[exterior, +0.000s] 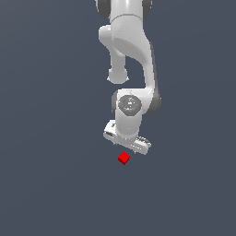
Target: Pick up the red cube and move it to a goal position.
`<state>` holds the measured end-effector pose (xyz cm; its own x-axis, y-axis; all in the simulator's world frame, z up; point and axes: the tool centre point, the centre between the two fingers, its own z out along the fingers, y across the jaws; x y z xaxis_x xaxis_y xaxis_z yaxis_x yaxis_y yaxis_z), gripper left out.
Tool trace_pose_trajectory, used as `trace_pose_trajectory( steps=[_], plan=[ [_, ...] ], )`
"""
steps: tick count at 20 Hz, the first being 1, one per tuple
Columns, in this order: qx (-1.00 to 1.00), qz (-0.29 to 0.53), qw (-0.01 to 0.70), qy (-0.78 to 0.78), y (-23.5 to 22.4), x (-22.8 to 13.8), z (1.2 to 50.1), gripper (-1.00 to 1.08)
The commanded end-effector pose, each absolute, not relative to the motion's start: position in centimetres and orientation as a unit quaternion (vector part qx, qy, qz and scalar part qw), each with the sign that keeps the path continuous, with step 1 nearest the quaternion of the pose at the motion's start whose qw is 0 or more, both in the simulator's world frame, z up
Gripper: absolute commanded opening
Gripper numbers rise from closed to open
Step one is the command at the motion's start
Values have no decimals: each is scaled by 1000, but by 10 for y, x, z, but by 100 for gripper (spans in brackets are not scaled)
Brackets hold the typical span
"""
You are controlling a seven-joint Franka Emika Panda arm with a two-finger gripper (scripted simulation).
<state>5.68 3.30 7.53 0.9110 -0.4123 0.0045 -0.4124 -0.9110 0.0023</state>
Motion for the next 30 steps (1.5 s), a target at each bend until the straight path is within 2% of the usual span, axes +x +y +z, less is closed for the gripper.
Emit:
trace_pose_trajectory(
  steps=[1,12,24,25,30],
  plan=[
    [969,2,2,-246,33,65,62,100],
    [939,0,0,-343,30,88,24,100],
    [935,0,0,-354,29,91,20,100],
    [935,0,0,-354,29,91,20,-100],
    [935,0,0,-354,29,91,20,-100]
  ],
)
